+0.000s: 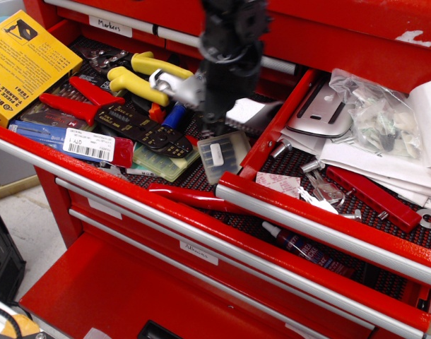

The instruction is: Pick up box cutter and put into drawer

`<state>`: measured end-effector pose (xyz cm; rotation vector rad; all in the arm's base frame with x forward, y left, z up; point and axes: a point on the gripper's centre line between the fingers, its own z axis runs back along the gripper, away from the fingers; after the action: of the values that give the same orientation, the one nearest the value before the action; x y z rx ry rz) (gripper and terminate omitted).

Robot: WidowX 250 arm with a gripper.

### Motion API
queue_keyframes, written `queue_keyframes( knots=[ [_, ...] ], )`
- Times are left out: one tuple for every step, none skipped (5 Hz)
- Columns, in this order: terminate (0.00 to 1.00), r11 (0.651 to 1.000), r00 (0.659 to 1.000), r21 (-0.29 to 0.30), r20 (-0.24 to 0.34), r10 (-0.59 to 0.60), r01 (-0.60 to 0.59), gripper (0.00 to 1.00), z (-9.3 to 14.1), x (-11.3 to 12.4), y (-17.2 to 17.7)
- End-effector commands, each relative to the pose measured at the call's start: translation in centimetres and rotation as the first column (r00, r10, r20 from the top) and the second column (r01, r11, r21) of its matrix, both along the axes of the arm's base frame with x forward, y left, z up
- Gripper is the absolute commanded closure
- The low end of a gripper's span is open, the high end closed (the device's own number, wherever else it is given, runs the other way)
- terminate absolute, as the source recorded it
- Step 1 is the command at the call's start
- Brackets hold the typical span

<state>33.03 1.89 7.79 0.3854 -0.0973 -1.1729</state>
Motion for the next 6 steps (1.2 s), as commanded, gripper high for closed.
queue_keyframes(
  knots=[
    [0.0,0.98,0.979,0.033,0.042,0.197,-0.198,1.0,8.5,-1.7,-3.5],
    [0.0,0.953,0.954,0.052,-0.013,0.299,-0.298,1.0,12.3,-3.3,-4.9],
    [0.0,0.91,0.906,-0.007,-0.098,0.411,-0.414,1.0,14.7,-4.1,-7.0],
    [0.0,0.838,0.851,-0.155,-0.153,0.502,-0.523,1.0,13.6,-4.3,-10.0],
    [0.0,0.758,0.803,-0.265,-0.182,0.568,-0.596,1.0,12.2,-4.1,-13.4],
    [0.0,0.726,0.782,-0.295,-0.172,0.599,-0.621,1.0,10.8,-2.8,-16.0]
  ],
)
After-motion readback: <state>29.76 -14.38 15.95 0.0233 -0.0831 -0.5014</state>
